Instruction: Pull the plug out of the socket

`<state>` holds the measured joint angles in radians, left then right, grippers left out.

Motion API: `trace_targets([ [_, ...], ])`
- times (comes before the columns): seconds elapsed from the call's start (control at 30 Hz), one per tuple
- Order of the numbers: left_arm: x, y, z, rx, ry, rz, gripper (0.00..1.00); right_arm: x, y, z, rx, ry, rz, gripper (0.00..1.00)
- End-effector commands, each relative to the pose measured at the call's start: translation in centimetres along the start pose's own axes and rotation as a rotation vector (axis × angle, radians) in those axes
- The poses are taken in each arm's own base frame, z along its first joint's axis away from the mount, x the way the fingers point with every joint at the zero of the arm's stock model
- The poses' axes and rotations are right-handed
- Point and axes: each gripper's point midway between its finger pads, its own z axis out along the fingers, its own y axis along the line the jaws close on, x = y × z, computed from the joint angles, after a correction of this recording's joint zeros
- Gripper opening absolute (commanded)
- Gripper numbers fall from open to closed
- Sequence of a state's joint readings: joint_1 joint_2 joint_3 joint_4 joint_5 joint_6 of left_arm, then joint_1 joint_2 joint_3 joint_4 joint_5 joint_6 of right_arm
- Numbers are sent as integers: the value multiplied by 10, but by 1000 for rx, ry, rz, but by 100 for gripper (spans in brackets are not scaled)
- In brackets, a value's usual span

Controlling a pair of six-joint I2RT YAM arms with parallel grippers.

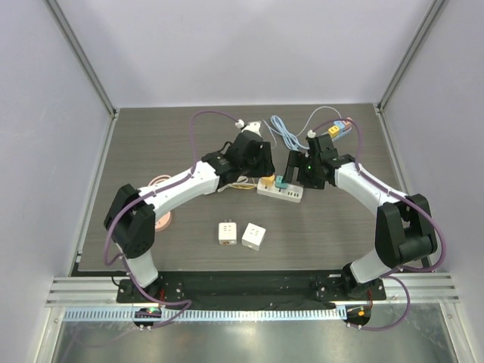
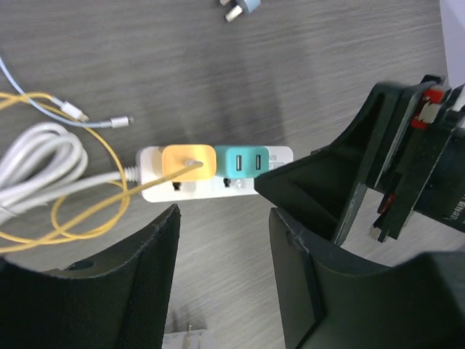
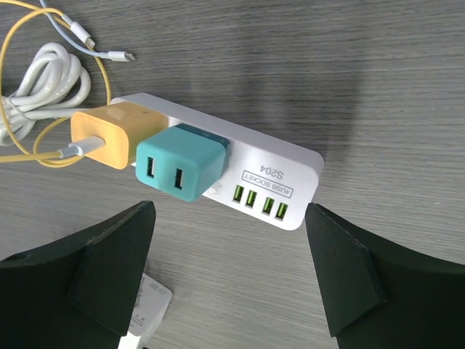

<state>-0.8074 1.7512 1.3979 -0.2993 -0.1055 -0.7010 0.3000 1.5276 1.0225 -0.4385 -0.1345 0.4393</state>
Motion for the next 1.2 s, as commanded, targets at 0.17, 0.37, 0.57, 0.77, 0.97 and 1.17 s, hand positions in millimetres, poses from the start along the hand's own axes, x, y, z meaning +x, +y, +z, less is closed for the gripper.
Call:
trace_targets([
  [0.17, 4, 12, -7, -106, 13, 212, 40, -5, 2, -9, -43, 3, 0, 79],
  [0.37, 13, 5, -1, -175, -16, 276, 35, -5, -3, -10, -64, 6, 32, 63],
  [0.57, 30, 7, 15, -238, 6, 314, 50, -2, -9, -9, -74, 8, 49, 62],
  [0.77, 32, 10, 32, -254, -8, 352, 52, 1, -10, -5, -79, 10, 54, 62],
  [0.97, 28, 12, 45, -271, -40, 373, 51, 3, -8, -2, -98, 16, 58, 61],
  [1.17, 22, 12, 53, -289, -56, 391, 54, 6, -6, 1, -115, 26, 62, 61],
])
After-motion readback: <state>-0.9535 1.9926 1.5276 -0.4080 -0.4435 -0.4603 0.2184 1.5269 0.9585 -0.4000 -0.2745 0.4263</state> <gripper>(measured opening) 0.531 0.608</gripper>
